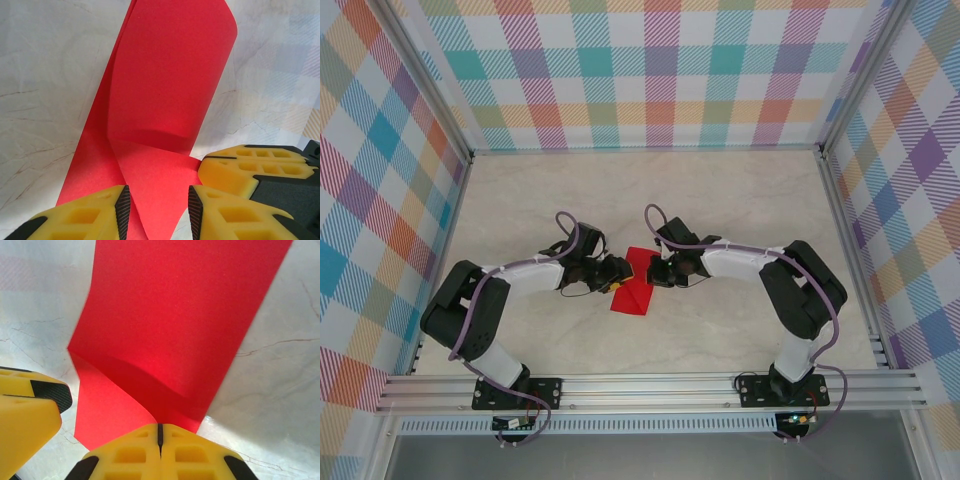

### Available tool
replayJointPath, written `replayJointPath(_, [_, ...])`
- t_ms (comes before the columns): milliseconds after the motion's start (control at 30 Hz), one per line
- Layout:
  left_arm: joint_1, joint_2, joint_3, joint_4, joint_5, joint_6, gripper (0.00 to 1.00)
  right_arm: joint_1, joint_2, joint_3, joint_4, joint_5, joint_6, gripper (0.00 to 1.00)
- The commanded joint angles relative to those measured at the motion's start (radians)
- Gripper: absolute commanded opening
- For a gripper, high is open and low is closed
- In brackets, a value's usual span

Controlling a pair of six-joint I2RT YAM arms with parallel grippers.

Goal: Fold a paper plane with a square sheet of paper (pick it up from the middle)
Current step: Turn over the paper at the center of the table.

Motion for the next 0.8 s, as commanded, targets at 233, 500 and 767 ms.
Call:
replayJointPath(233, [0.006, 0.059, -0.003, 0.044, 0.049, -0.004, 0.37, -0.006, 0.010, -0.018, -0.008, 0.014, 0.014, 0.05])
replayJointPath(500, [0.003, 0.100, 0.021, 0.077, 0.065, -0.003, 0.30, -0.005, 0.017, -0.019, -0.008, 0.022, 0.017, 0.05])
replayJointPath(767, [0.003, 0.122, 0.050, 0.065, 0.057, 0.006, 0.18, -0.005, -0.011, -0.019, -0.036, 0.072, 0.042, 0.11])
